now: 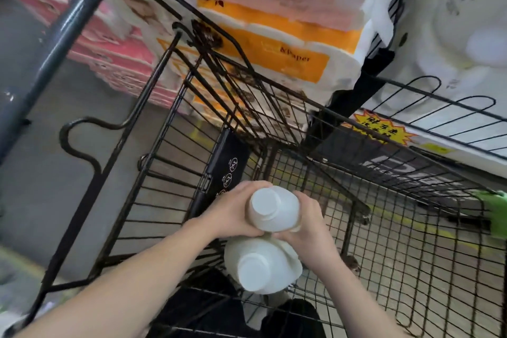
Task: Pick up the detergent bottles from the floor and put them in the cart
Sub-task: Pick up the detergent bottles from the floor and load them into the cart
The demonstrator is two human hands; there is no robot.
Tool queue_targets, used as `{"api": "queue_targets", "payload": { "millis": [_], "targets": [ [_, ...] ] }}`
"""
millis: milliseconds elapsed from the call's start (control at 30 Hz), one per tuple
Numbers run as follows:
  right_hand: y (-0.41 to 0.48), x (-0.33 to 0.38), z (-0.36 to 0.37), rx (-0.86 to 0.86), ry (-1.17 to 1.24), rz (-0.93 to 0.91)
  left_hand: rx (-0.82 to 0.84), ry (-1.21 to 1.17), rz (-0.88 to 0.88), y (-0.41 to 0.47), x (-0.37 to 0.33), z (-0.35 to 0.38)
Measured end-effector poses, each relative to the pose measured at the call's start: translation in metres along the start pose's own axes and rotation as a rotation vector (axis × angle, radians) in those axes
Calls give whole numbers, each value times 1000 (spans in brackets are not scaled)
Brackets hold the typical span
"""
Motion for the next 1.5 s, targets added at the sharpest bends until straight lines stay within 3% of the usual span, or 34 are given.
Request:
{"api": "queue_targets", "payload": {
  "millis": [167, 700, 933, 1167, 1500],
  "targets": [
    [1, -15, 4, -1, 14, 40, 16, 13, 21, 10, 5, 13],
    [-19, -3, -8, 76, 64, 95, 281, 80, 20, 4, -4, -2],
    [-31, 49, -71, -227, 161, -37, -47, 41, 145, -18, -56, -48],
    [-64, 153, -172, -469, 179, -308, -317, -45, 469, -56, -189, -131],
    [-191, 286, -301, -861, 196, -680, -422, 10, 1022, -139, -380, -210]
  ]
}}
Point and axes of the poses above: each hand's wrist, its own y-axis towards the middle knuckle, its own z-axis out of the palm, x = y × z, the point moved 3 cm from there along y, towards the middle knuckle, and after that the axes turned 1 degree about y, right-handed, at the moved point
